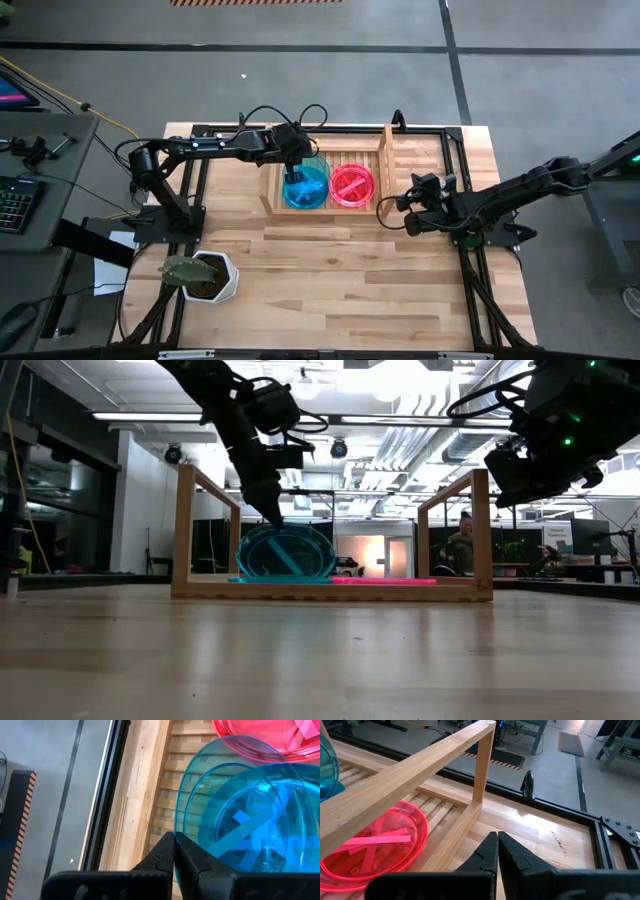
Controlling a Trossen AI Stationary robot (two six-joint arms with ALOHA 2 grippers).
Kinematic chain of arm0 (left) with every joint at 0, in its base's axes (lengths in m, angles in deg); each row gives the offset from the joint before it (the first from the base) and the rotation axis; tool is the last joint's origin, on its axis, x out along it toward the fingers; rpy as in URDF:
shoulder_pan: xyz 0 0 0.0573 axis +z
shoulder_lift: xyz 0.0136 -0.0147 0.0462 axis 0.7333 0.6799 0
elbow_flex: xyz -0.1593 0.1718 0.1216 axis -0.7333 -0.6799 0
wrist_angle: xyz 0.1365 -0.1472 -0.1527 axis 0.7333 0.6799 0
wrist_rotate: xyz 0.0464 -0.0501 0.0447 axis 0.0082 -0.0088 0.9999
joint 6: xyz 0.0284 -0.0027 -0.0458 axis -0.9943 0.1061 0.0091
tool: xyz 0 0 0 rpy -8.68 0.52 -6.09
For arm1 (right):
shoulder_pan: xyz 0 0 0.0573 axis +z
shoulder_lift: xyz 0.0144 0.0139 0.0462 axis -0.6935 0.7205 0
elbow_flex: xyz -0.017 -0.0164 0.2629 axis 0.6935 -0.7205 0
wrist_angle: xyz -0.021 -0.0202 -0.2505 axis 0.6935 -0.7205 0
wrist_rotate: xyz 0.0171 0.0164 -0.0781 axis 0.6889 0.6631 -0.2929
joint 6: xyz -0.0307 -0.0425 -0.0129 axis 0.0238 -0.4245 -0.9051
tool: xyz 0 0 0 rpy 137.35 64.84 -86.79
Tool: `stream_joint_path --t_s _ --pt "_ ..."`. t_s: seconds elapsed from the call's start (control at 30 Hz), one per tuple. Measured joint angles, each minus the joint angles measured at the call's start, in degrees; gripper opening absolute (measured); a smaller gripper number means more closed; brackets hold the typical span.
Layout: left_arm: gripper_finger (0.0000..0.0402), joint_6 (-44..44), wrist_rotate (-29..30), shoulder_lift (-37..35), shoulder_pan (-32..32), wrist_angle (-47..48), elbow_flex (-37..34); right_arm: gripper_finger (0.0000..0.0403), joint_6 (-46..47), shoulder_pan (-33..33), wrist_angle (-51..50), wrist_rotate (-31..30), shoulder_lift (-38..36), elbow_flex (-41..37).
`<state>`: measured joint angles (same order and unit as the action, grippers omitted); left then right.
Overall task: Place and stack plates onto a shelf
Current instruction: Stack the blue plate on top of the blue plates on the shelf
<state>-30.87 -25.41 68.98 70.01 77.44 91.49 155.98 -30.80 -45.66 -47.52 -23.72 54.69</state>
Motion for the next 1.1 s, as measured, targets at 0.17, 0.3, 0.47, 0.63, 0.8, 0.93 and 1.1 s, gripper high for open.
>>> stream_joint_path --t_s 0.17,0.3,0.47,0.63,0.8,0.93,1.1 --pt "0.0 0.02 -0.02 0.0 -0.01 0.01 0.0 0.0 0.11 0.01 -0.04 -0.07 0.0 0.0" --pt "0.0 0.01 -0.05 0.0 -0.04 0.07 0.0 0.0 -0.16 0.0 -0.09 -0.02 0.0 0.0" --pt "0.0 -2.98 -0.28 0.0 -0.44 0.16 0.0 0.0 -0.3 0.02 -0.09 -0.02 0.0 0.0" --pt "0.0 -5.05 -3.67 -0.04 -0.45 0.23 0.06 0.0 -0.3 0.01 -0.1 0.02 0.0 0.0" --pt "0.0 -5.59 -8.08 -0.02 -0.63 0.4 0.07 0.0 -0.3 0.0 -0.09 0.15 0.0 0.0" --pt "0.0 -5.92 -8.03 -0.02 -0.69 0.42 0.07 0.0 -0.3 0.01 -0.11 0.15 -0.01 0.0" --pt "0.0 -7.0 -7.7 -0.02 -1.19 -0.85 0.07 0.0 -0.28 0.0 -0.09 0.13 0.0 0.0"
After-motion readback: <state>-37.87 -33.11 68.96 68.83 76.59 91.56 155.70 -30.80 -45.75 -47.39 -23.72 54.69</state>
